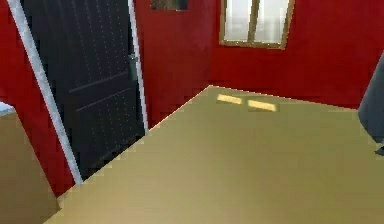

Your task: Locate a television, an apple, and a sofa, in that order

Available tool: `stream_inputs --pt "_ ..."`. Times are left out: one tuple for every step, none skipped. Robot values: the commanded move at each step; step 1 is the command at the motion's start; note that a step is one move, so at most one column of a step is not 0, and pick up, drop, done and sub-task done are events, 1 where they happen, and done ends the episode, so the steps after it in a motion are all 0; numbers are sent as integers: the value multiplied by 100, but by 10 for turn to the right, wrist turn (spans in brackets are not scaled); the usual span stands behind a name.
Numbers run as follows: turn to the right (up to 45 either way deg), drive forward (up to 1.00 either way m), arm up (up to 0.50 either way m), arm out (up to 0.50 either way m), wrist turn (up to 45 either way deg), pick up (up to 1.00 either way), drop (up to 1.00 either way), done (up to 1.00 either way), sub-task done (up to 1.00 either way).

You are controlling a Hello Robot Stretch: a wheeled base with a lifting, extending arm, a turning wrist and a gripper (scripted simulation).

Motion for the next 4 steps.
stream_inputs --pt "-450 0 0 0 0 0 0 0 0" --pt "-150 0 0 0 0 0 0 0 0" --pt "0 80 0 0 0 0 0 0 0" --pt "-450 0 0 0 0 0 0 0 0"
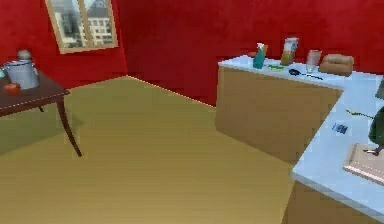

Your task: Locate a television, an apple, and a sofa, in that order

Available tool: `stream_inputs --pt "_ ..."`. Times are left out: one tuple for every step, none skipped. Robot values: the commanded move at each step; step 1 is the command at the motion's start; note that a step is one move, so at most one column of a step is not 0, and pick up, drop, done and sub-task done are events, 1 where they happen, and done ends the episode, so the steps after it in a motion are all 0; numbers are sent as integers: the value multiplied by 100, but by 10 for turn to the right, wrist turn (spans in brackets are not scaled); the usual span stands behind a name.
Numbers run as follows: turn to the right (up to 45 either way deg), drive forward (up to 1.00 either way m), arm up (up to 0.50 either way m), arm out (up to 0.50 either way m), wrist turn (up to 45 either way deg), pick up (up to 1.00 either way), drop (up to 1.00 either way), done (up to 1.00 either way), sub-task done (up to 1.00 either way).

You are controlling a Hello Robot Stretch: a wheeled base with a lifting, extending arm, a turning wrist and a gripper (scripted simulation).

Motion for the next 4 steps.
stream_inputs --pt "-150 0 0 0 0 0 0 0 0" --pt "0 65 0 0 0 0 0 0 0" --pt "-300 0 0 0 0 0 0 0 0" --pt "0 50 0 0 0 0 0 0 0"
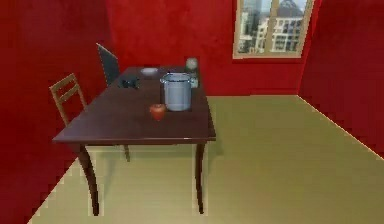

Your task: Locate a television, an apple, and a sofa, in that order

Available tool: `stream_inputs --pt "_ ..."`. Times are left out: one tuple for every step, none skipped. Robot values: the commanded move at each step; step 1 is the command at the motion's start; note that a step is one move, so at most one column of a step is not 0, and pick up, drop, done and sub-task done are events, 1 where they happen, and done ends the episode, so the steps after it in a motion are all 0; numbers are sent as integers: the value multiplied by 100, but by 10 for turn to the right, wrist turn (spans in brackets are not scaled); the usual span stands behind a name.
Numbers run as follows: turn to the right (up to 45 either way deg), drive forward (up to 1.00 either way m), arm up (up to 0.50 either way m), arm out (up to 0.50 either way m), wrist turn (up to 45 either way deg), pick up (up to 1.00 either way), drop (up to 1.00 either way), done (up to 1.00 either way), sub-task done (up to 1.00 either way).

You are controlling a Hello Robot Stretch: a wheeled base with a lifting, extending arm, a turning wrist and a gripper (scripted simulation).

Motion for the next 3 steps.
stream_inputs --pt "-360 0 0 0 0 0 0 0 0" --pt "0 45 0 0 0 0 0 0 0" --pt "360 0 0 0 0 0 0 0 0"
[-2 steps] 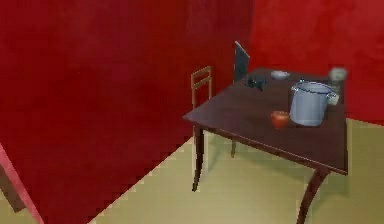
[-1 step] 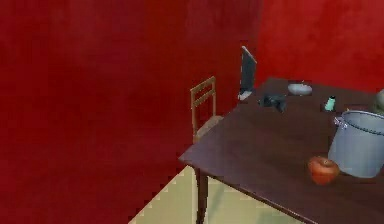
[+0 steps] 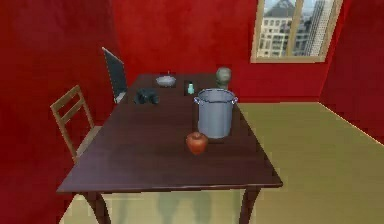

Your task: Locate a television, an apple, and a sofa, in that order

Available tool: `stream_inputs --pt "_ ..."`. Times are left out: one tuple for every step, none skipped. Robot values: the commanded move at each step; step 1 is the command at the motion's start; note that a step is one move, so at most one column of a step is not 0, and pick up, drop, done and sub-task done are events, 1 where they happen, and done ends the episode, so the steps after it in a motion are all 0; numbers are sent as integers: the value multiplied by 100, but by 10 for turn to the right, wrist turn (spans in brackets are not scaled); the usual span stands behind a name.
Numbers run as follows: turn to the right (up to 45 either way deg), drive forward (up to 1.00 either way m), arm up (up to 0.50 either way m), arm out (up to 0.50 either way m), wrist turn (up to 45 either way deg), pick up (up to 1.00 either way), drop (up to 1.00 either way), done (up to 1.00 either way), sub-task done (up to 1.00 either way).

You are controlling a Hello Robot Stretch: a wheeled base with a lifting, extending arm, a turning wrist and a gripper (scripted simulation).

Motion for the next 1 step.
stream_inputs --pt "0 0 0 0 0 0 0 0 100"
